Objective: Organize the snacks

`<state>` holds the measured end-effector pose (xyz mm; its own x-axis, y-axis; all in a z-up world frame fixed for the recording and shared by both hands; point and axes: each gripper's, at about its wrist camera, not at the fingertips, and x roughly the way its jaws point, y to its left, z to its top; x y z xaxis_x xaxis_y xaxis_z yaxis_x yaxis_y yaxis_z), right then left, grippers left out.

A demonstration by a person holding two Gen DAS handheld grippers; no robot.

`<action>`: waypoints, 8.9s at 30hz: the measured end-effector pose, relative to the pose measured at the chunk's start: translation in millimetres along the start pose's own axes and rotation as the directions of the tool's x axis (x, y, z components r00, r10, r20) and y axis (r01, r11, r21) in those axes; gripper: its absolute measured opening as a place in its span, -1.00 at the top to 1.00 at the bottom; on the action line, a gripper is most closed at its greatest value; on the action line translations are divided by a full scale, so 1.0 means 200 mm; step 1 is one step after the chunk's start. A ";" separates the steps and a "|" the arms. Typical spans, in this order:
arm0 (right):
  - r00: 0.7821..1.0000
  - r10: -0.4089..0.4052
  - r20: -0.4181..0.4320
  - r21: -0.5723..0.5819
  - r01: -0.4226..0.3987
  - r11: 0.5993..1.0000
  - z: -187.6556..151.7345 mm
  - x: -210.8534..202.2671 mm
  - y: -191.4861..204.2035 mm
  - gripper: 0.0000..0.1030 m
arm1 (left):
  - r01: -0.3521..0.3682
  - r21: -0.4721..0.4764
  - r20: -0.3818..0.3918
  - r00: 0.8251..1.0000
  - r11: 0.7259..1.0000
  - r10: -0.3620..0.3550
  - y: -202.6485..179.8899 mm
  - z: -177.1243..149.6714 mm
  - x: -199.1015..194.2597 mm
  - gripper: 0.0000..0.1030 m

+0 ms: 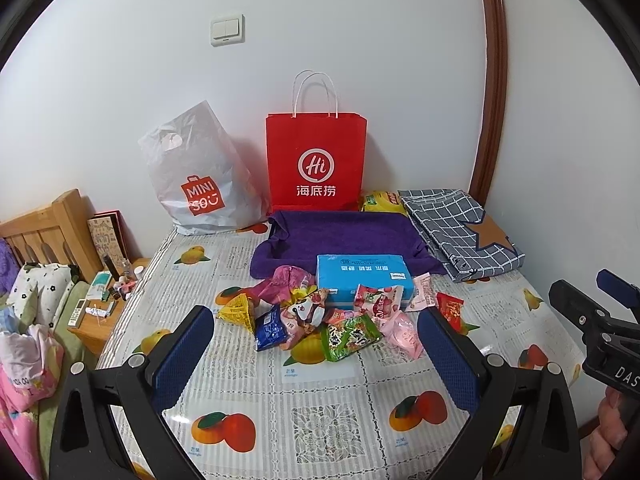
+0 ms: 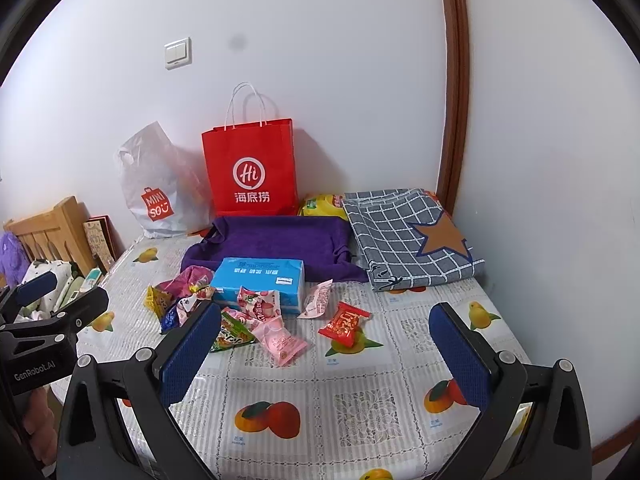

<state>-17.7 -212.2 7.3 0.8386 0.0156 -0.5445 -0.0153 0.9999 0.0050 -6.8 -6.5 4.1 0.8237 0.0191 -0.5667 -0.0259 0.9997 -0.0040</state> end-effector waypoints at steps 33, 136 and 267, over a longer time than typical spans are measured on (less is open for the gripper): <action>1.000 0.003 0.001 0.003 -0.003 1.000 -0.02 -0.01 -0.01 -0.99 | -0.001 0.001 0.000 1.000 1.000 0.001 -0.02 0.00 0.00 -0.99; 0.924 -0.026 -0.381 0.013 0.034 0.999 -0.32 1.16 -0.19 0.10 | -0.078 -0.210 -0.390 0.921 0.975 -0.010 0.69 -0.15 1.21 0.12; 0.948 -0.093 -0.304 -0.091 0.069 0.993 0.58 1.78 0.20 -0.74 | 0.196 0.067 -0.310 0.936 0.978 -0.166 0.04 0.77 1.74 -0.42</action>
<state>343.7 -166.0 -90.1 0.6314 -0.0799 -0.7713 -0.0070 0.9940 -0.1087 366.7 10.5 -65.0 0.5993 -0.1541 -0.7855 0.1746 0.9828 -0.0596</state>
